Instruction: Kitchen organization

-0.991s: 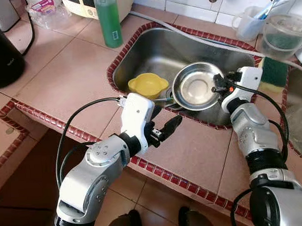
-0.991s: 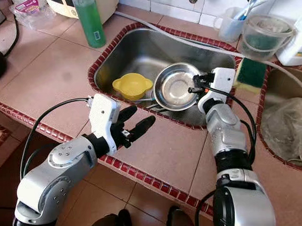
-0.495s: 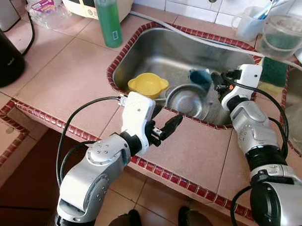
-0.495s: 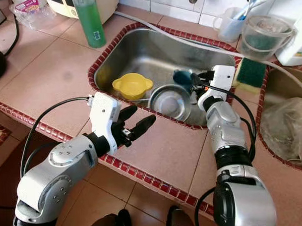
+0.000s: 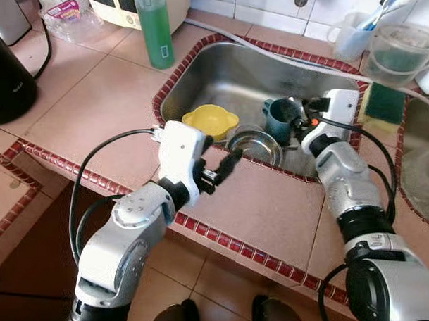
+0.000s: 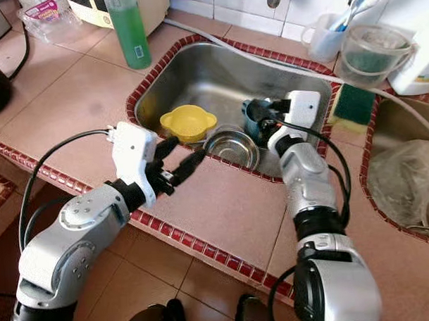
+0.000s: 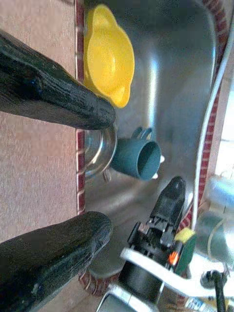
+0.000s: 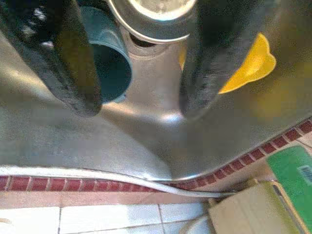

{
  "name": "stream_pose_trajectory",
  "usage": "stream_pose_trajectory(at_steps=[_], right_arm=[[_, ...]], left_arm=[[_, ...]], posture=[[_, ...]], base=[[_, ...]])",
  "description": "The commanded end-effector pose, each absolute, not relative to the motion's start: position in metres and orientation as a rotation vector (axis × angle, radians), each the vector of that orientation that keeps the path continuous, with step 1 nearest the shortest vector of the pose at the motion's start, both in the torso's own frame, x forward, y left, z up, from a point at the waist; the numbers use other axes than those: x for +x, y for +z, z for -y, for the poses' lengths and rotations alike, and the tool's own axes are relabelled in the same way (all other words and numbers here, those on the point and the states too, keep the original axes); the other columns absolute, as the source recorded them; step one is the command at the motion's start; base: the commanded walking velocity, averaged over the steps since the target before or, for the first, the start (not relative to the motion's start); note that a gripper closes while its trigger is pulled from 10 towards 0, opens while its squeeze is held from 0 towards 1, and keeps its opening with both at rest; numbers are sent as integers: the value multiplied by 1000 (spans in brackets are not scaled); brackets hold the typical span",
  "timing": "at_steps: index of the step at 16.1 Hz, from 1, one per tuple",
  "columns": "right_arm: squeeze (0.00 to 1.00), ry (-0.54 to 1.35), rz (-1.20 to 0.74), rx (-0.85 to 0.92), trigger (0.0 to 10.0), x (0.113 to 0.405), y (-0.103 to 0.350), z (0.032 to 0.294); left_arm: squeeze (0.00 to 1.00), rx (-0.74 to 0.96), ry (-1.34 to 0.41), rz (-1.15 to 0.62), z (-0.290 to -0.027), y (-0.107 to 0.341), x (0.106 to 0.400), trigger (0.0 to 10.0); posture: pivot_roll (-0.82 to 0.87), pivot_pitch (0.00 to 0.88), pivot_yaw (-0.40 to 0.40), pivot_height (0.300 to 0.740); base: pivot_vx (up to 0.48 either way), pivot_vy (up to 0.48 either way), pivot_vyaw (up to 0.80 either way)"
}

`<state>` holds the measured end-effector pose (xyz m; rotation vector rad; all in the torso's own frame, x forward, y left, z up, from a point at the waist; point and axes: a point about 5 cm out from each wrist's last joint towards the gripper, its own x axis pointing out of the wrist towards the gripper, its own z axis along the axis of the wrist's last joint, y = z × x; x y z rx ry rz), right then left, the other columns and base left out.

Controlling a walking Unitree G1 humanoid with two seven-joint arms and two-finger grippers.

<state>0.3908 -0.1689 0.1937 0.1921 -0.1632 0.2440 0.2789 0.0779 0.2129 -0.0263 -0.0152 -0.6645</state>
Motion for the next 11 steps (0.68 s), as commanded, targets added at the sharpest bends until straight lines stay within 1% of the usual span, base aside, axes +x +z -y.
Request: stream_pose_trajectory(at_steps=[1,2,4,6,8,11], right_arm=[[1000,263,200,169,10000,387,197,166],[1000,274,215,161,10000,385,196,163],[1000,281,226,165,10000,383,195,159],[1000,287,240,173,10000,378,194,153],[1000,300,247,131,10000,373,190,149],[1000,294,247,100,10000,368,183,149]], left_arm=[[0,-11,-616,30,-83,212,283,10000],[0,-17,-555,25,-89,208,287,10000],[0,-27,-497,22,-98,204,294,10000],[0,-56,-380,38,-115,201,306,10000],[0,-40,-338,39,-124,197,312,10000],[0,-48,-300,60,-131,192,317,10000]], posture=[[-86,167,-22,740],[-88,154,-23,740],[-95,131,-22,740],[-105,111,-18,740],[-113,91,-13,740],[-114,74,0,740]], base=[[0,0,0],[0,0,0],[0,0,0],[0,0,0],[0,0,0],[0,0,0]])
